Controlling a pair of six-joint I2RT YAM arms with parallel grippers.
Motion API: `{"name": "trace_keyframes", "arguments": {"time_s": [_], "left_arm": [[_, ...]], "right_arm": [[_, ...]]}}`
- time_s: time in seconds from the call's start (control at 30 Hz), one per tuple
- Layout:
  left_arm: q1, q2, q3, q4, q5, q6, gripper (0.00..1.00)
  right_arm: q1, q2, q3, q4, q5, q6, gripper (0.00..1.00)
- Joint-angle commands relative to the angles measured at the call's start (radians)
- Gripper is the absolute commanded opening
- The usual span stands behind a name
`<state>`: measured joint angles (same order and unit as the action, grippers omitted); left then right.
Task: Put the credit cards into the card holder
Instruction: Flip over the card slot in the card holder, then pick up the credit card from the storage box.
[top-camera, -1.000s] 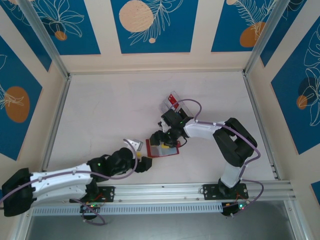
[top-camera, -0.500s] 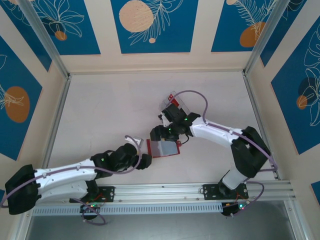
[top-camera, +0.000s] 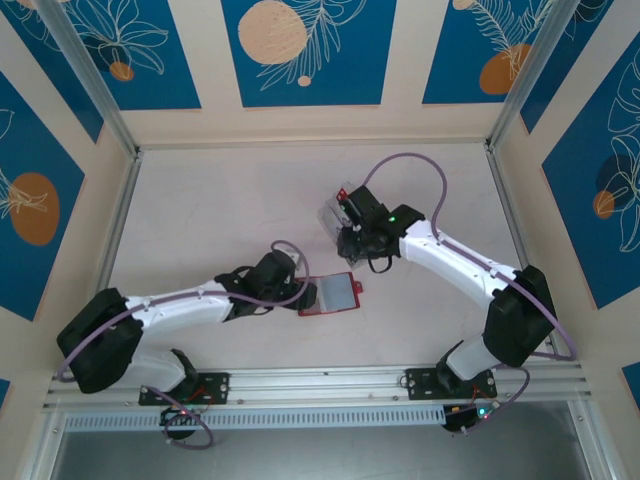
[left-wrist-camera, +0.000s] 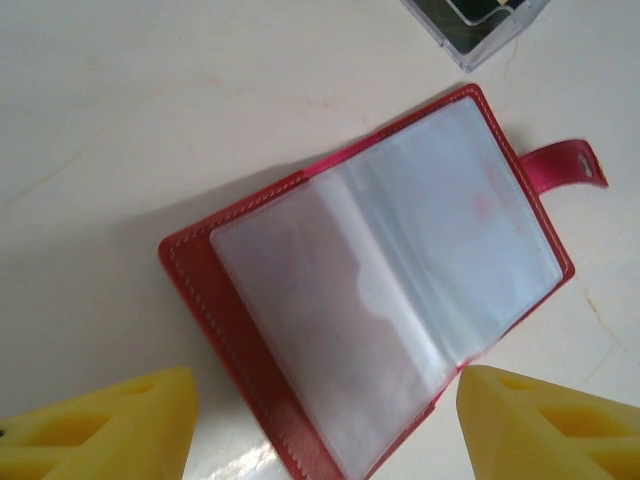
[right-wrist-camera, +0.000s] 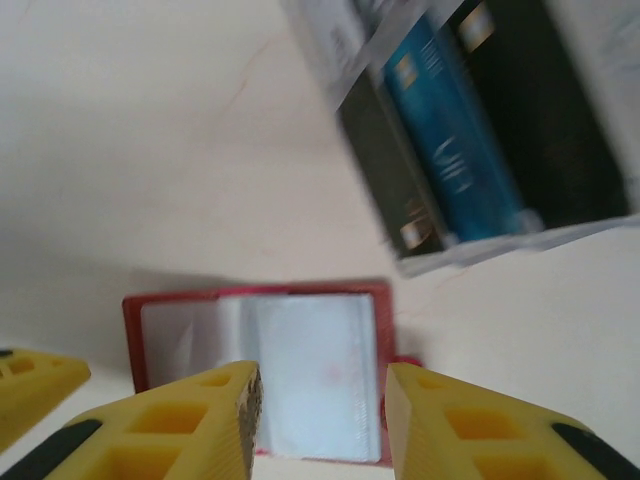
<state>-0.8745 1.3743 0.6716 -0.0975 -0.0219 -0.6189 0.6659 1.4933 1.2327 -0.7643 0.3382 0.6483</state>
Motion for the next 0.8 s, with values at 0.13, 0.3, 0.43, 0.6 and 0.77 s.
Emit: {"name": "trace_keyframes", "arguments": {"time_s": [0.13,0.3,0.43,0.6,0.77], "left_arm": [[0.028,0.063,0.048,-0.050,0.036,0.047,0.65],[0.028,0.088,0.038,-0.035,0.053,0.056,0.63],[0.029,0.129,0.050,-0.045,0.054,0.064,0.59],[0.029,0.140,0.035,-0.025,0.057,0.055,0.56],[0.029,0.151,0.007,0.007,0.077,0.040,0.53]], "right_arm": [[-0.118,0.063,0.154,-0.123,0.090,-0.081,0.34],[-0.152,0.186,0.262,-0.155,0.090,-0.144,0.28],[-0.162,0.278,0.328,-0.179,0.096,-0.181,0.26],[-0.176,0.338,0.353,-0.200,0.101,-0.202,0.23],[-0.181,0.362,0.350,-0.210,0.117,-0.216,0.23]]}}
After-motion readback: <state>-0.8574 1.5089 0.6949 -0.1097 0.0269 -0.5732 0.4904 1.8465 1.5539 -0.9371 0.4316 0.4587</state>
